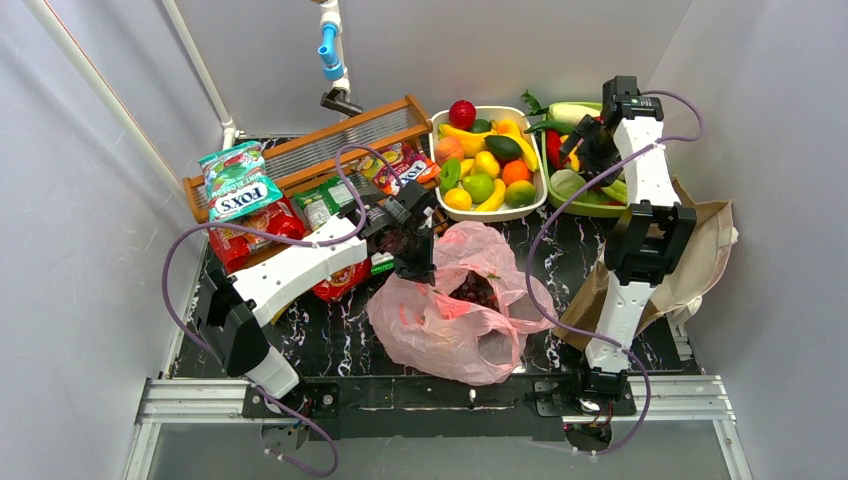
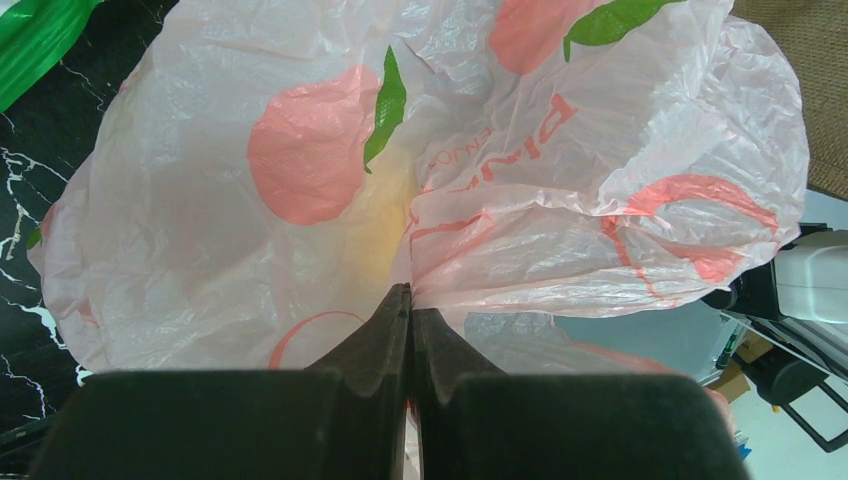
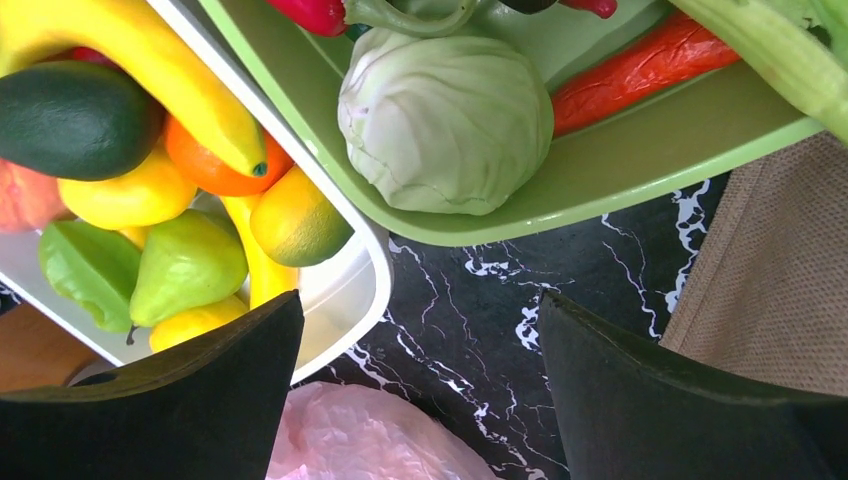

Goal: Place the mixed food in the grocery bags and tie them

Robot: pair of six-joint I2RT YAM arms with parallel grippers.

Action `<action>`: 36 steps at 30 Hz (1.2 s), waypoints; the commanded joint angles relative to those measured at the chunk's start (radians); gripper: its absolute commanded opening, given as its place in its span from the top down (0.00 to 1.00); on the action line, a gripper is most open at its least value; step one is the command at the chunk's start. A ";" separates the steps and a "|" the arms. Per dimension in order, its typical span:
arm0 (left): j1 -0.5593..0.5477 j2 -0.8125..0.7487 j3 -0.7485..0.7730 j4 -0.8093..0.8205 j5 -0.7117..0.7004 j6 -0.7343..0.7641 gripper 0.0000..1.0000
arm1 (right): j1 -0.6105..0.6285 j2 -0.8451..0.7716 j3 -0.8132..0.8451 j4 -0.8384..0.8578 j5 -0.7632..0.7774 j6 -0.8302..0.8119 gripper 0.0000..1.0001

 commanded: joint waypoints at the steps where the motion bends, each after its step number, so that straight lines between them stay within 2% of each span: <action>1: 0.008 -0.024 -0.021 0.001 0.016 0.006 1.00 | 0.000 0.044 0.026 0.016 0.004 0.019 0.06; 19: 0.009 -0.009 -0.029 0.018 0.020 0.017 1.00 | -0.024 0.148 0.029 0.071 0.067 0.025 0.05; 28: 0.008 -0.017 -0.045 0.031 0.026 0.021 1.00 | -0.052 0.228 0.080 0.124 0.010 0.043 0.04; 36: 0.008 -0.006 -0.045 0.027 0.022 0.023 1.00 | -0.055 0.221 -0.041 0.201 -0.041 0.065 0.03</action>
